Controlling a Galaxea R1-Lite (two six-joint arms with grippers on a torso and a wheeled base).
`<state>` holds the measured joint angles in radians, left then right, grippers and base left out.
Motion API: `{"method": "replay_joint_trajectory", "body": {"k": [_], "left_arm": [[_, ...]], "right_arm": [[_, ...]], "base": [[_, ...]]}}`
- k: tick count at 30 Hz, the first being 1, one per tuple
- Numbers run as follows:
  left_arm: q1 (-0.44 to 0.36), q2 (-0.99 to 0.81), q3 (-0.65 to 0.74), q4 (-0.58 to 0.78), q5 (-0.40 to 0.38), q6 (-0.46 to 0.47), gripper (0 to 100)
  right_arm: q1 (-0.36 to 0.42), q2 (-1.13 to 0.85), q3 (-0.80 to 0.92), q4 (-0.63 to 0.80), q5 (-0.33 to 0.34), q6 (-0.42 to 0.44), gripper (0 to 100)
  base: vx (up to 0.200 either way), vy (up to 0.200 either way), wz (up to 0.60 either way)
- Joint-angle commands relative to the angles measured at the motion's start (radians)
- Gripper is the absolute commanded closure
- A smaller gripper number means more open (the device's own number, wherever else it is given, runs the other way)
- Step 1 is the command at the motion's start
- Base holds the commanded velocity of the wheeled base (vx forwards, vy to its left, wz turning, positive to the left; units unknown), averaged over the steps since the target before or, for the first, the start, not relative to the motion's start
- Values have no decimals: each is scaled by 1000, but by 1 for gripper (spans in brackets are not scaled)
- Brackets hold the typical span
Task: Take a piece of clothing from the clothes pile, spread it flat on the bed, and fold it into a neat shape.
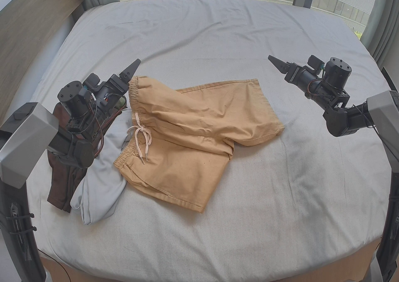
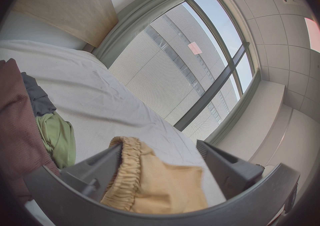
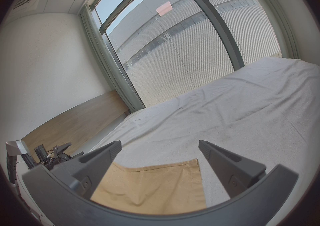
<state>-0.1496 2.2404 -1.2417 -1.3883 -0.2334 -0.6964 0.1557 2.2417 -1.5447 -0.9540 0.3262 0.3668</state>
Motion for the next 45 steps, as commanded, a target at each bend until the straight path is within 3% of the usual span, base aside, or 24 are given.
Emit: {"method": "replay_joint_trajectory", "body": {"k": [1,7,13,18,20,25,32,45], "left_arm": [[-5,-7,2,-1,0,0,0],[-5,-53,73,-6,-1,0,0],[-4,-219,304,-9,-58,11,0],[10,-347,502,-14,-168,35,0],[47,-427,619,-28,-256,38,0],[87,-479,703,-48,-396,61,0],[68,-467,809,-51,-425,181,0],[28,-440,841,-52,-428,196,0]], "right_arm": [[8,-17,37,-29,-3,-2,0],[73,-151,245,-38,-3,-9,0],[171,-251,486,-84,2,-12,0],[231,-278,618,-120,11,-12,0],[254,-275,678,-146,28,-11,0],[265,-249,729,-161,30,-11,0],[289,-159,802,-282,27,-11,0],[354,-22,807,-322,21,-14,0]], "base": [[0,0,0],[0,0,0],[0,0,0],[0,0,0],[0,0,0],[0,0,0],[0,0,0],[0,0,0]]}}
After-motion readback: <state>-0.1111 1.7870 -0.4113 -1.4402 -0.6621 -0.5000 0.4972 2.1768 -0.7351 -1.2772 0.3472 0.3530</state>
